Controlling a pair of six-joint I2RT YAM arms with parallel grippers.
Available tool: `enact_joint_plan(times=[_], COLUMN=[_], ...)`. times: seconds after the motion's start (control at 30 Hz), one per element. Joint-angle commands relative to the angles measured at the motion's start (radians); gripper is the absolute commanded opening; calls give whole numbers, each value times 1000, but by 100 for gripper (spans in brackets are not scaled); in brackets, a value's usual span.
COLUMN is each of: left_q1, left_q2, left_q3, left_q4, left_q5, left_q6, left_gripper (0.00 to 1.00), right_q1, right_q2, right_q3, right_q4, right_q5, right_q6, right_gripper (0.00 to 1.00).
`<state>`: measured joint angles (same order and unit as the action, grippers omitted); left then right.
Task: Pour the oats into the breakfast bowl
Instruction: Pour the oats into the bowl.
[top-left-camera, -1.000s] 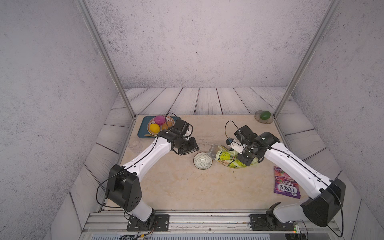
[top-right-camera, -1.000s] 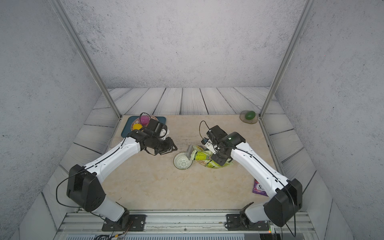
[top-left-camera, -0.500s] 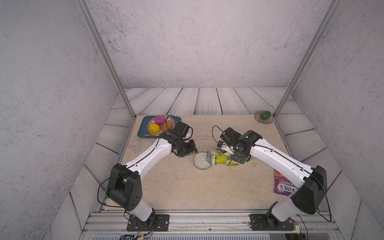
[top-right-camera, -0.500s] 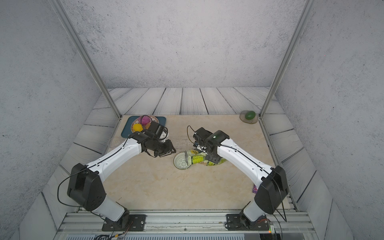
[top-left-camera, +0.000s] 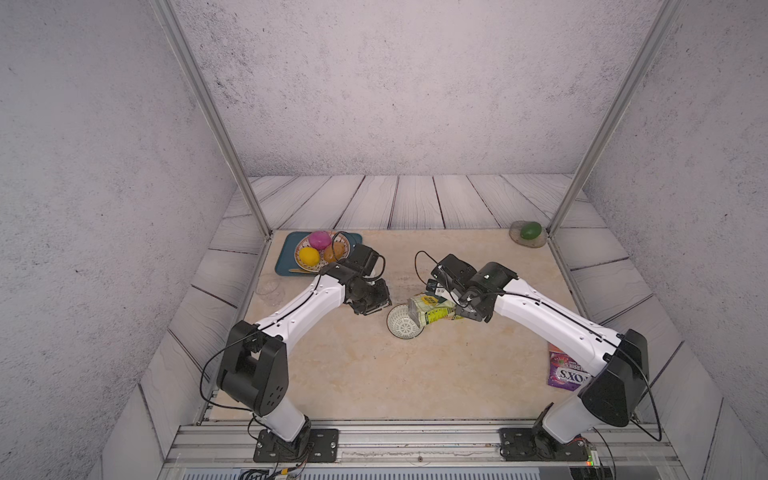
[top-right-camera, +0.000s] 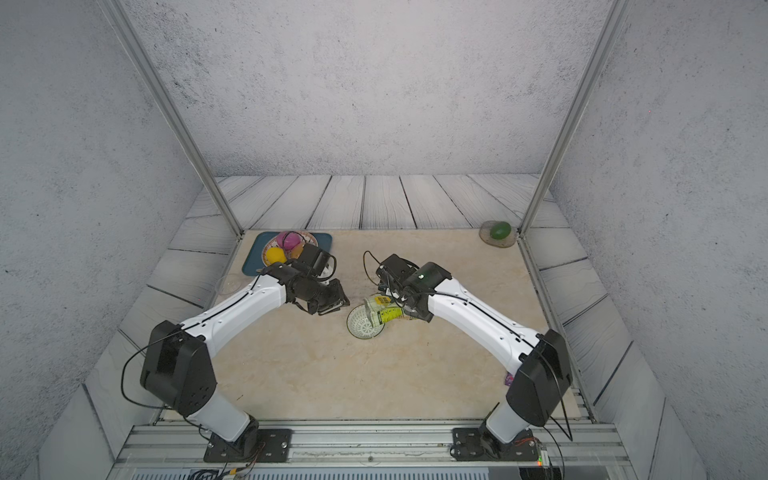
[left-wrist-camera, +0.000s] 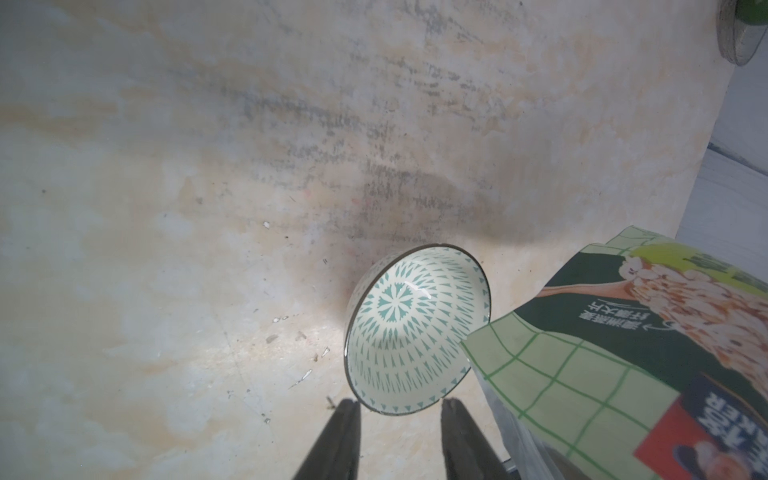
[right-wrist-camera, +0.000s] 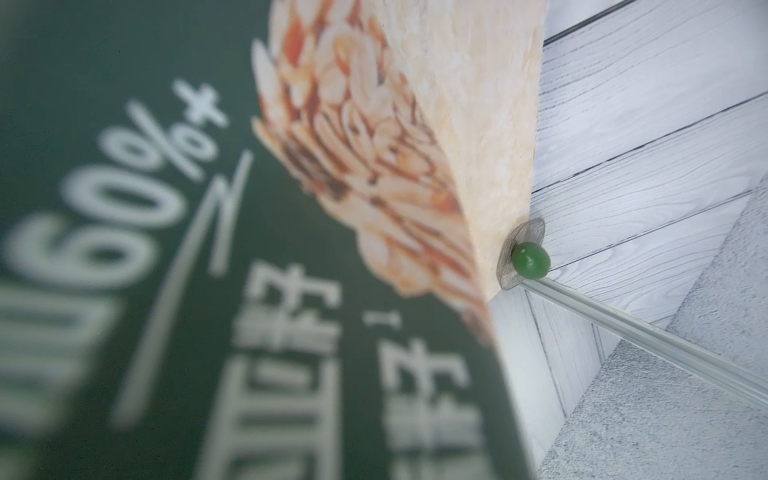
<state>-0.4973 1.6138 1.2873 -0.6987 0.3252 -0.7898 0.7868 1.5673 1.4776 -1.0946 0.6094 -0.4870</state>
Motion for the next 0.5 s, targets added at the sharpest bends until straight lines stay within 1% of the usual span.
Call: enact_joint_plan(times=[0.0,0.13,0.2,0.33,0.47], left_q1=[12,34,50,76,80], left_q2=[0,-3,-5,-5,1], left_q3=[-7,-15,-33,-60,-65], left_q4=[-4,-15,-6,21,63], left_q5=[-14,-5,17,63,118], left_q6=[-30,-53,-73,-109,-141], left_gripper=[39,40,40,41,42], right_q1=[17,43,51,60,83], right_q2=[-39,-39,-38,-38,-36], right_q3=[10,-24,-37,-45,-32], right_q4=[120,187,211,234,250], right_q5=[146,202,214,277,339], right_q6=[-47,-100,-123,-155,-183], right_gripper=[0,0,0,0,0])
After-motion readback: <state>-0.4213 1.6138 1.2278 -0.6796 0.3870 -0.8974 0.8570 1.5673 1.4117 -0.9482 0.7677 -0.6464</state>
